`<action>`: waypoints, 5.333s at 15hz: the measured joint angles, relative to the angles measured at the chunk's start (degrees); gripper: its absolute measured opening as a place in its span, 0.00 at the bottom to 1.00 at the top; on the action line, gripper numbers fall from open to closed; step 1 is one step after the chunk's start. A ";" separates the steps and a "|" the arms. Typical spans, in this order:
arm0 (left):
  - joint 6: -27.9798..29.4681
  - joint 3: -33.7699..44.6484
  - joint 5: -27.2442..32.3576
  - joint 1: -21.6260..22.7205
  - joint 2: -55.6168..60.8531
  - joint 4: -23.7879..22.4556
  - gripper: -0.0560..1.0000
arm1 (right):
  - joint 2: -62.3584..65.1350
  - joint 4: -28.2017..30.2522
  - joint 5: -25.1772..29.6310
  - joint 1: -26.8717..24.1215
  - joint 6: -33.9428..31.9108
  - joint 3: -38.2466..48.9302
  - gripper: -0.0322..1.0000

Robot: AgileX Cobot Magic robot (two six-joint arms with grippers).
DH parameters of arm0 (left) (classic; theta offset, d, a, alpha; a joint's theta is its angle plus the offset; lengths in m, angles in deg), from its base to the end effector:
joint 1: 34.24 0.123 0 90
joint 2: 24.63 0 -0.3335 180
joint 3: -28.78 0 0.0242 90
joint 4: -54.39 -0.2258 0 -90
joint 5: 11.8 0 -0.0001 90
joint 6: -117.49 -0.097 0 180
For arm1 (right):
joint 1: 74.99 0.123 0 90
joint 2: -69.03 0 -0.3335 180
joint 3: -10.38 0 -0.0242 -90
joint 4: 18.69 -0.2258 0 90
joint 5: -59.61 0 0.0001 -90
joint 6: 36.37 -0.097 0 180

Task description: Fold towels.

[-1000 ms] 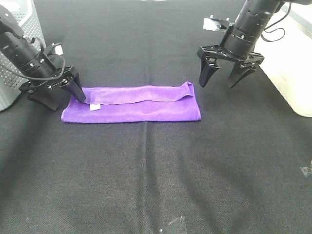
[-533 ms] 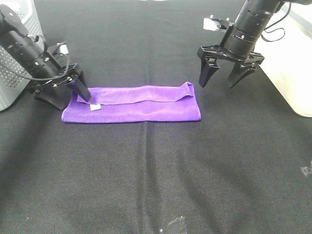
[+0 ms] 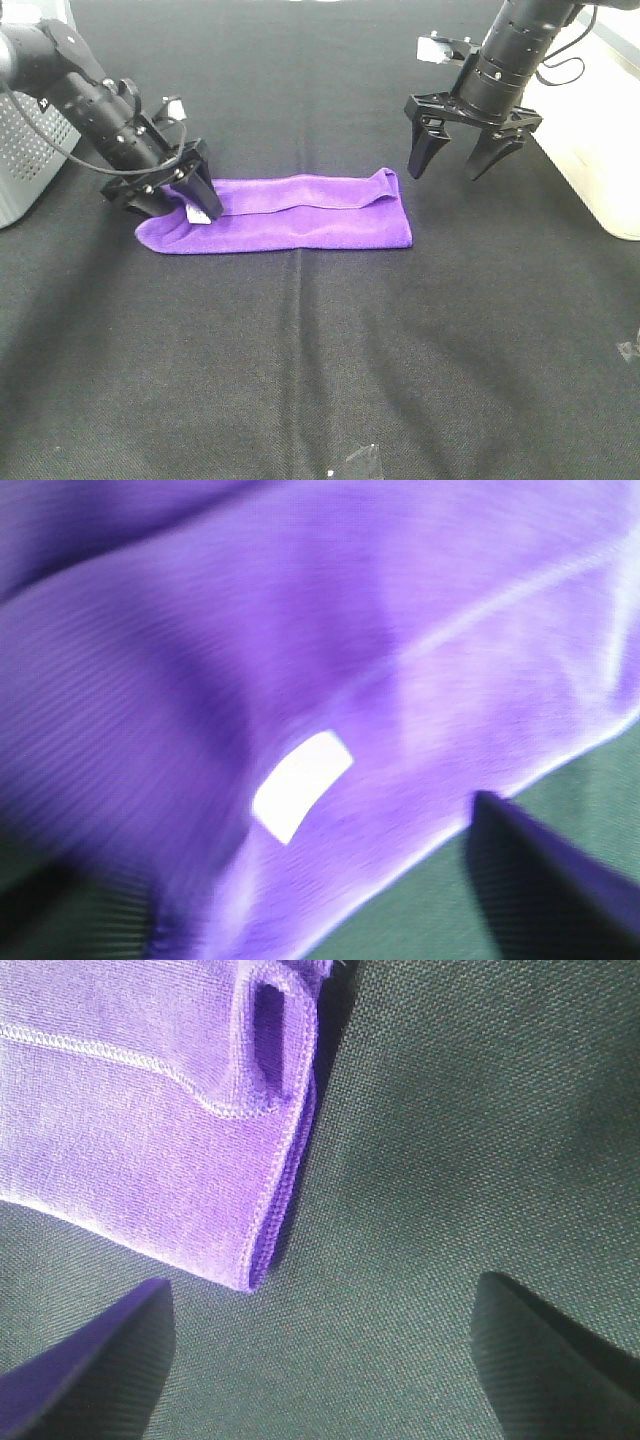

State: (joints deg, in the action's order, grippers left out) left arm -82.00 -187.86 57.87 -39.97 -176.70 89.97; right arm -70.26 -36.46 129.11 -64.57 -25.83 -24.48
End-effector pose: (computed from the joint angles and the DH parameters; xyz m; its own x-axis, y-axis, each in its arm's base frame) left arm 0.4997 -0.1034 0.1228 -0.9830 0.1798 -0.0363 0.1703 0.8212 -0.5446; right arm 0.4757 0.1157 0.2154 -0.9586 -0.2466 -0.1421 -0.2775 0.9208 0.2742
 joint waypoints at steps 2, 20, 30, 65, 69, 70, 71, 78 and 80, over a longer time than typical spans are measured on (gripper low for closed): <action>-0.46 0.06 -0.46 0.00 -0.69 0.00 0.35 | 0.00 0.00 0.00 0.00 0.00 0.00 0.79; -4.01 0.86 -0.23 -5.10 9.63 -15.07 0.09 | 4.35 0.40 0.29 0.00 0.00 -2.75 0.79; 4.35 -18.16 0.23 -15.36 -3.27 -10.20 0.09 | 10.60 0.40 0.34 0.00 0.00 -2.86 0.79; 15.18 19.14 -0.29 9.51 59.13 -30.60 0.84 | 62.68 7.62 0.57 -8.08 -7.05 34.89 0.79; 14.84 42.00 -1.15 9.51 86.29 -31.40 0.84 | 85.31 7.39 0.63 -8.08 -8.82 49.27 0.79; 14.84 47.10 -1.60 9.51 93.16 -32.60 0.84 | 90.41 7.39 0.63 -8.08 -8.82 51.97 0.79; 14.84 51.51 -1.89 9.51 99.24 -33.86 0.84 | 95.97 7.39 0.63 -8.08 -8.82 54.72 0.79; 16.62 76.95 0.06 9.51 139.80 -35.58 0.84 | 125.36 9.91 0.69 -8.08 -7.96 73.40 0.79; 16.62 80.04 0.63 9.51 145.36 -35.58 0.84 | 131.21 10.37 0.69 -8.08 -6.42 77.75 0.79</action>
State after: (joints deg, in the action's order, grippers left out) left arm -65.38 -107.82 58.50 -30.46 -31.34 54.39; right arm 60.94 -26.09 129.80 -72.64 -32.24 53.27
